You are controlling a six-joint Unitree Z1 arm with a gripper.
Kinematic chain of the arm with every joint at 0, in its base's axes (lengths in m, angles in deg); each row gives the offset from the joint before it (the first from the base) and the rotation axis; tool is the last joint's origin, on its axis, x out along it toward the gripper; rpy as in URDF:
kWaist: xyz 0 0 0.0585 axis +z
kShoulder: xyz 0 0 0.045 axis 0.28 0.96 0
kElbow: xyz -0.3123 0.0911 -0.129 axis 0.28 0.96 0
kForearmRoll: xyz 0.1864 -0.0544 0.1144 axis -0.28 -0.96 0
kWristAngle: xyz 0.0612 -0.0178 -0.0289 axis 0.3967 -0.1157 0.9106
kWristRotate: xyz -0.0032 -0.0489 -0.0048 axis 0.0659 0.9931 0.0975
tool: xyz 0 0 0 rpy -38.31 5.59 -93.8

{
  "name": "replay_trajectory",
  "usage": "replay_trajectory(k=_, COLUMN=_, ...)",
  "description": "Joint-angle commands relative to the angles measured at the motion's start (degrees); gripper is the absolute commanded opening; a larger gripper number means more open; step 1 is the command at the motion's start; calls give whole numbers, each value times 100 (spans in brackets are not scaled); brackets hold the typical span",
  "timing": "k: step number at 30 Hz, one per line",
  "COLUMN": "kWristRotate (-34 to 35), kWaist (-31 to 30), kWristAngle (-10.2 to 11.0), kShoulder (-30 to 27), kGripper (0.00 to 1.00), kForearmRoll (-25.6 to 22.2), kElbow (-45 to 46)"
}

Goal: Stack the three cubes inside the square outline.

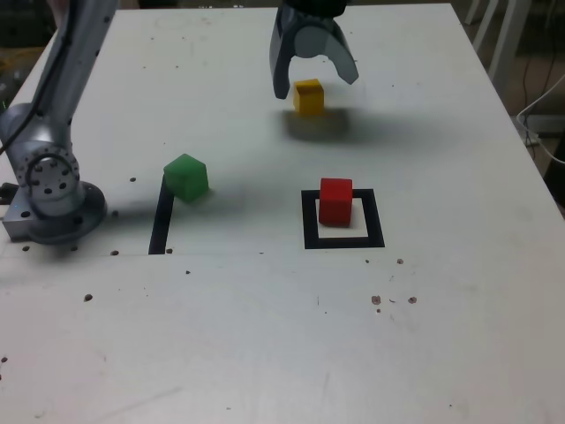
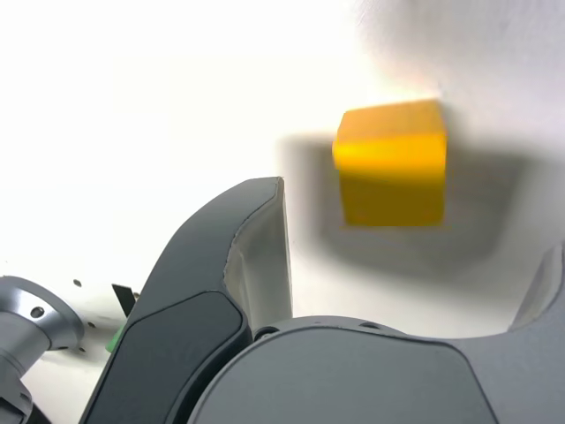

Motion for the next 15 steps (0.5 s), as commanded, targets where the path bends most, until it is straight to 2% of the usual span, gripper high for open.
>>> replay_trajectory(k=1, kWristRotate=-96, kWaist=78, kWristAngle=-61, kShoulder=153, kGripper=97, kForearmRoll=-59, kElbow=-149)
replay_trajectory(k=6, kWristRotate=-301, kWaist=238, kWristAngle=-186, kShoulder=495, kGripper=93, kForearmRoll=-264, kElbow=-554)
replay_trajectory(k=9, kWristRotate=-333, kWaist=288, kWristAngle=-196, kShoulder=611, kGripper=87, kForearmRoll=-406, kElbow=-755)
replay_trajectory(k=12, kWristRotate=-333, kWaist=303, kWristAngle=-187, kShoulder=655, kGripper=73, kForearmRoll=-504, kElbow=-867)
replay_trajectory(k=15, kWristRotate=-328, kWaist=292, kWristAngle=-167, kShoulder=662, kGripper=52, kForearmRoll=-537, kElbow=-915)
